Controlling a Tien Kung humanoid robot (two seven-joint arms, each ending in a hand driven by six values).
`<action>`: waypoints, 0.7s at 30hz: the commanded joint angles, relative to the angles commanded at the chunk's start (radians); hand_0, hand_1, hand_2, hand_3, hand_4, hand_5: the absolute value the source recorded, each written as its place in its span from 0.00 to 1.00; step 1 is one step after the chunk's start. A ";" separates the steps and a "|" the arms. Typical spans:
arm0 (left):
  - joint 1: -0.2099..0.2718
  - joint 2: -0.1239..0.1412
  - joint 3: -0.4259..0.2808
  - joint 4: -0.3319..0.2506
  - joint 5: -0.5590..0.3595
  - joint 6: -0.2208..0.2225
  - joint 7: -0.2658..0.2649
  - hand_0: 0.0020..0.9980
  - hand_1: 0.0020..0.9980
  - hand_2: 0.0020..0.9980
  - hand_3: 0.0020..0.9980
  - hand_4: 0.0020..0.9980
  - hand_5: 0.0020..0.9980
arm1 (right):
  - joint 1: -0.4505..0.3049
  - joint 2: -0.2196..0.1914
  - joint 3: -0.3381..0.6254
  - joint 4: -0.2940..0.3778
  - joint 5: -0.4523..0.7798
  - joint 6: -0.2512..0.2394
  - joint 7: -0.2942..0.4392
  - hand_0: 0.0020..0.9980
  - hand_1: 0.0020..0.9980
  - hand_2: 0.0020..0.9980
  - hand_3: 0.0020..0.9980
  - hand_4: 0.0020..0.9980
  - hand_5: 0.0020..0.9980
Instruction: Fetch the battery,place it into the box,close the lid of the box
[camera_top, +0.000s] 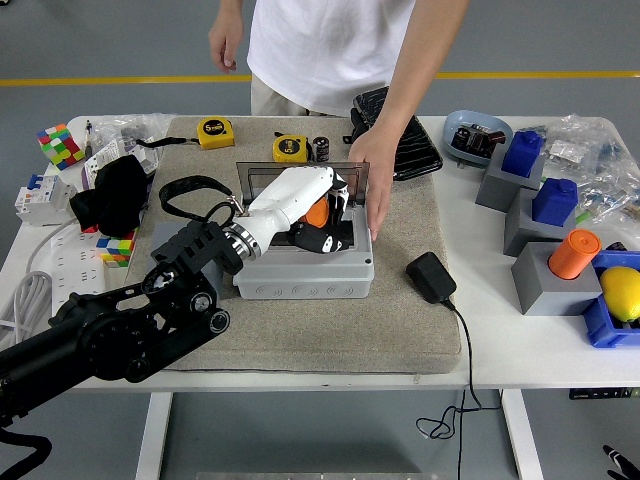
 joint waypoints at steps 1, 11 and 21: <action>-0.001 -0.001 0.000 0.003 0.000 0.003 -0.002 0.13 0.10 0.21 0.27 1.00 0.02 | 0.000 0.000 0.000 0.000 0.000 0.000 0.000 0.67 0.67 0.66 0.55 0.96 0.46; -0.002 -0.005 0.008 0.021 -0.007 -0.005 -0.011 0.19 0.21 0.28 0.35 1.00 0.09 | -0.002 -0.001 -0.002 0.000 -0.001 -0.001 -0.001 0.67 0.67 0.66 0.55 0.96 0.46; -0.001 -0.005 0.009 0.028 0.010 -0.036 -0.025 0.28 0.31 0.33 0.37 1.00 0.23 | -0.001 -0.001 0.000 0.000 -0.003 0.000 0.001 0.67 0.67 0.66 0.55 0.96 0.46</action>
